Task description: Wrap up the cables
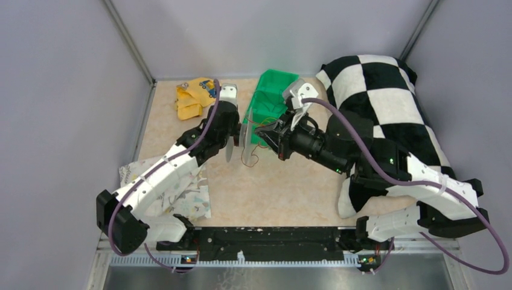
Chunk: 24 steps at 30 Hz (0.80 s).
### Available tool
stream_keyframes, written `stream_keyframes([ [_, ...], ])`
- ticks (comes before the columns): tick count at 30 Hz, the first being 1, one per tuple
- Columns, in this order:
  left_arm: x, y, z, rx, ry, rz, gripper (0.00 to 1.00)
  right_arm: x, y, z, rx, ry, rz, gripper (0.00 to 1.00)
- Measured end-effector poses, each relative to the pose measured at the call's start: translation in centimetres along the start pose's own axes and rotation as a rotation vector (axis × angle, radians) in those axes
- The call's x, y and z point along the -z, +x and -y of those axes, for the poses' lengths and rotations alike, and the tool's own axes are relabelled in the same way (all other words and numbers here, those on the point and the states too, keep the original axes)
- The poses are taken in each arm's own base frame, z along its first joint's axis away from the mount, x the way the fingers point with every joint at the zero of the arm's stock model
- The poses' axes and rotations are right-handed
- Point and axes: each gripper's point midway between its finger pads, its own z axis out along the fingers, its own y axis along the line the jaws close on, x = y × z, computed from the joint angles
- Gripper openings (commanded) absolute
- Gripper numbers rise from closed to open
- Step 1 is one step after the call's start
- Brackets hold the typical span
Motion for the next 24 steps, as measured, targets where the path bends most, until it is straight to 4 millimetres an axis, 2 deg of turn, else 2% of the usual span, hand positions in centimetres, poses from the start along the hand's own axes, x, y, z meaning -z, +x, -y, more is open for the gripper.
stream_keyframes([
  [3,-0.1,0.1,-0.1,-0.003,-0.005,-0.003,0.0,0.3,-1.5,-0.7,-0.012,-0.042,0.04,0.0],
  [6,-0.4,0.5,0.1,-0.016,0.0,-0.014,0.0,0.3,-2.0,-0.9,-0.008,-0.054,0.058,0.0],
  [12,-0.9,1.8,1.3,-0.076,0.067,-0.065,0.0,0.3,-3.3,-0.2,0.037,-0.028,0.098,0.0],
  [15,-0.8,2.4,1.9,-0.111,0.095,-0.085,0.0,0.7,-5.4,1.0,0.056,0.004,0.144,0.0],
  [19,-0.4,2.8,2.9,-0.162,0.129,-0.087,0.0,1.1,-8.7,4.1,0.057,0.084,0.219,0.0],
  [24,0.6,4.1,4.8,-0.235,0.212,-0.099,0.0,0.1,-10.2,8.5,0.058,0.179,0.244,0.0],
])
